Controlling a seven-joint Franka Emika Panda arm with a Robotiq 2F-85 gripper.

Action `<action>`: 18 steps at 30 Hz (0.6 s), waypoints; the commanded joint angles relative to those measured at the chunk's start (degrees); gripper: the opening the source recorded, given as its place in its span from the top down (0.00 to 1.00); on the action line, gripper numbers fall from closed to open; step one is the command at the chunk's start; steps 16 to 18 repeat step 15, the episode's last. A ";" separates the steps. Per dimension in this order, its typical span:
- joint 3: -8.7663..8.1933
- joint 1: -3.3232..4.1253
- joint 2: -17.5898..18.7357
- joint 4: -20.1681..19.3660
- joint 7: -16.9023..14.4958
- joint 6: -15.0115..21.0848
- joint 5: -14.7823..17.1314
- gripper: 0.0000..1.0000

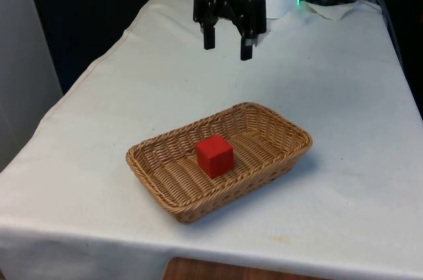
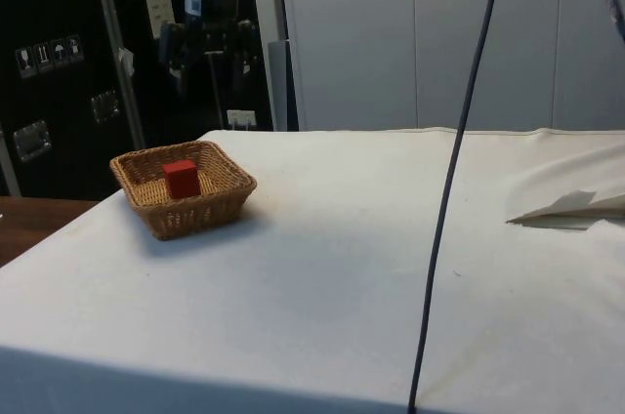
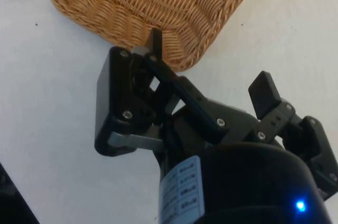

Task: Pick up the cube and place it into the basket.

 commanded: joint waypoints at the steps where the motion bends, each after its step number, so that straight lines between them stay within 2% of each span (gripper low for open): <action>1: -0.17 0.29 -1.09 -1.49 0.11 1.49 -0.29 0.00; 2: 0.00 0.06 -0.40 -0.57 0.00 0.34 0.00 0.00; 4: -0.17 0.34 -2.35 -3.15 0.11 2.52 -0.34 0.00; 10: -0.06 0.52 -4.87 -6.53 0.06 4.76 -0.52 0.00; 11: 0.00 0.34 -4.35 -5.84 -0.11 3.67 -0.23 0.00; 13: 0.00 0.57 -6.07 -8.31 0.00 6.02 -0.52 0.00; 18: 0.06 0.63 -6.76 -9.40 0.00 6.88 -0.52 0.00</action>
